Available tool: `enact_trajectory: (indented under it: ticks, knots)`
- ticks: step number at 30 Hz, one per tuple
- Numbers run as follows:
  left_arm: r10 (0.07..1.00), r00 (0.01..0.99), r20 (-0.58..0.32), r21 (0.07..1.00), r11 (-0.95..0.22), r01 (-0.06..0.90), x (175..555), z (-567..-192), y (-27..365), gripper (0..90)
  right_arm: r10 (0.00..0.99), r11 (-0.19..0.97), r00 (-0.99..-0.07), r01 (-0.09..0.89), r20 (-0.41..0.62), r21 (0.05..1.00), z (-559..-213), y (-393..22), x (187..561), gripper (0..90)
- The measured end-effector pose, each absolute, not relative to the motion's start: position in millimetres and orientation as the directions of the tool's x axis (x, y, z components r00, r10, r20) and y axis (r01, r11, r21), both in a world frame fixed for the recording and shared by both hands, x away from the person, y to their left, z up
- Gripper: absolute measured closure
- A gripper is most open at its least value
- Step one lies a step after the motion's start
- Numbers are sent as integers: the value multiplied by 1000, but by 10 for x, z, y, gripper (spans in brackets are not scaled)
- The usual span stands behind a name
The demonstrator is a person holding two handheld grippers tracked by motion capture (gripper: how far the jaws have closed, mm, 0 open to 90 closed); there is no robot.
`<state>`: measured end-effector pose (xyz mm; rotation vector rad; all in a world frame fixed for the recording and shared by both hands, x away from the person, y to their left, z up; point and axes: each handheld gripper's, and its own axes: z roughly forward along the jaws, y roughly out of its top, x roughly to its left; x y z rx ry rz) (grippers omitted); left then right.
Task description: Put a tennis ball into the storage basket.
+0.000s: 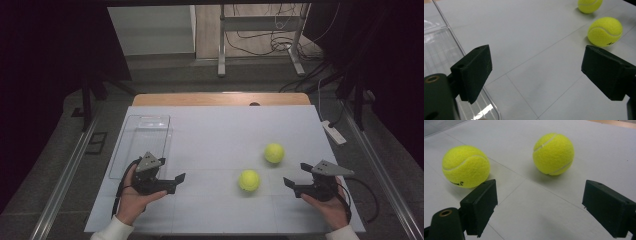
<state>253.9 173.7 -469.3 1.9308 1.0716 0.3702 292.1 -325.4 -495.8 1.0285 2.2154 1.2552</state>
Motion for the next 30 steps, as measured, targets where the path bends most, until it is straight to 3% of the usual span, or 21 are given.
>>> enact_trajectory:
  ticks: [30]
  knots:
    - [752,636,-173,818,-250,518,2733,-4549,1529,103,757,334,-653,404,12,852,-4970,-3256,2935,135]
